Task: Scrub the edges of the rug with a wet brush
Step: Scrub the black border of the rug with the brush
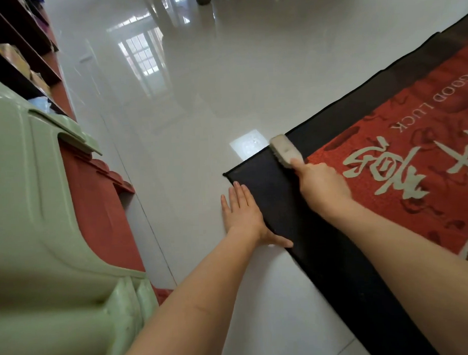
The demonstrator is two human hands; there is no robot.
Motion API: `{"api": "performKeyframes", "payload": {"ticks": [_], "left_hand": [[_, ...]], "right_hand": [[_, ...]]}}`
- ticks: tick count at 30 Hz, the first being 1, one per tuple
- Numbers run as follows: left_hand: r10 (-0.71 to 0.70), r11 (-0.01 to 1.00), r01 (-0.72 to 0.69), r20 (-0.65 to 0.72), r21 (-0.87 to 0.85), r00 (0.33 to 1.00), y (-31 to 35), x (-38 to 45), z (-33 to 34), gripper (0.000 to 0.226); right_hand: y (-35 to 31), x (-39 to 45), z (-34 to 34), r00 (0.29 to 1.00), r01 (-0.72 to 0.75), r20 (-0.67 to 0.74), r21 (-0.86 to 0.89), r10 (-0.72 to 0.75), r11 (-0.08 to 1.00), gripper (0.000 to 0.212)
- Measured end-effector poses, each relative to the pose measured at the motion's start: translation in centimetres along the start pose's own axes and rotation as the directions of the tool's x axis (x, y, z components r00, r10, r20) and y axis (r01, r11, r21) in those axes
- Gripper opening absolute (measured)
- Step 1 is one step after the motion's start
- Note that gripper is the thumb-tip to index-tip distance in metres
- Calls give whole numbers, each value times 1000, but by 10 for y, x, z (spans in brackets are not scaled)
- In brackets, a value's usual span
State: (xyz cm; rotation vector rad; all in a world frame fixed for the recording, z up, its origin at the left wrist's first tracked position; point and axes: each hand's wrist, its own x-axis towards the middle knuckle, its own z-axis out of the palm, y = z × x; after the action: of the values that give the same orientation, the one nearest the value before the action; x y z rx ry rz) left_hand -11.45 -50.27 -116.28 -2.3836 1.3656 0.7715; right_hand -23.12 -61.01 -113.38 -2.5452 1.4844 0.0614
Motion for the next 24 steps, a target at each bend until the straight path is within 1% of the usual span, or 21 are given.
{"api": "performKeyframes", "payload": {"ticks": [1, 2, 3, 4, 5, 6, 7, 8, 9, 10, 11, 12, 14, 15, 16, 18, 19, 20, 22, 23, 24], "left_hand": [[-5, 1000, 5, -1, 10, 1000, -1, 0, 1, 166], [-14, 1000, 14, 1, 14, 1000, -2, -1, 2, 167], [-27, 1000, 27, -1, 12, 1000, -3, -2, 3, 168], [-42, 999, 42, -4, 11, 999, -4, -2, 4, 169], [-51, 999, 51, -2, 16, 999, -4, -2, 5, 169], [-54, 998, 54, 3, 24, 999, -4, -3, 5, 169], [-53, 998, 53, 3, 33, 999, -3, -2, 5, 169], [-54, 998, 54, -2, 38, 999, -3, -2, 6, 169], [-48, 998, 48, -6, 34, 999, -2, -1, 5, 167], [-38, 999, 38, -3, 32, 999, -2, -1, 4, 166], [-31, 999, 31, -7, 32, 1000, -2, -1, 4, 165], [-34, 999, 34, -11, 24, 999, -3, -2, 5, 165], [-37, 999, 37, -2, 8, 999, -3, -3, 5, 167], [-42, 999, 42, -8, 3, 999, -3, -3, 4, 167], [-46, 999, 46, -20, -5, 999, -3, -3, 6, 167], [-37, 999, 36, -33, -19, 999, -4, -2, 6, 166], [-30, 999, 29, -38, -26, 999, -5, -1, 8, 166], [-29, 999, 28, -33, -47, 999, -6, -2, 9, 166], [-23, 995, 22, -2, -99, 1000, -10, -3, 7, 159], [-31, 988, 25, -36, -154, 999, -14, -1, 3, 145], [-50, 962, 12, -133, -271, 990, -20, 3, -4, 117]], "right_hand": [[-13, -7, 7, 991, 136, 16, 18, -136, 991, 53], [-25, -19, 12, 958, 269, 85, 50, -273, 962, 58], [-32, -28, 13, 921, 364, 140, 32, -365, 931, 60], [-27, -23, 13, 910, 400, 126, -15, -395, 916, 59], [-15, -12, 9, 946, 318, 75, -31, -315, 948, 57], [-7, -7, 4, 984, 175, 30, -12, -175, 984, 55], [-7, -7, 0, 997, 68, 34, -5, -67, 998, 53], [-11, -11, 8, 997, 82, 13, 8, -82, 997, 53], [-22, -21, 16, 976, 213, 29, 35, -214, 976, 56], [-33, -34, 21, 937, 332, 97, 56, -337, 941, 59], [-36, -39, 21, 905, 401, 136, 43, -403, 915, 63], [-28, -31, 20, 904, 416, 109, -2, -413, 909, 62], [-12, -14, 13, 979, 202, 6, 4, -202, 979, 56], [-14, -12, 13, 992, 124, 0, 9, -124, 992, 54], [-21, -14, 19, 988, 157, -10, 15, -157, 987, 54], [-39, -31, 29, 935, 347, 75, 10, -346, 938, 61], [-38, -32, 28, 919, 388, 88, -25, -385, 921, 61], [-26, -22, 22, 928, 372, 49, -55, -369, 927, 57], [3, -2, 9, 981, 194, -9, 26, -194, 981, 48], [12, 4, 6, 989, 150, -19, 50, -149, 987, 46], [15, 6, 8, 980, 197, -19, 17, -197, 980, 47]]}}
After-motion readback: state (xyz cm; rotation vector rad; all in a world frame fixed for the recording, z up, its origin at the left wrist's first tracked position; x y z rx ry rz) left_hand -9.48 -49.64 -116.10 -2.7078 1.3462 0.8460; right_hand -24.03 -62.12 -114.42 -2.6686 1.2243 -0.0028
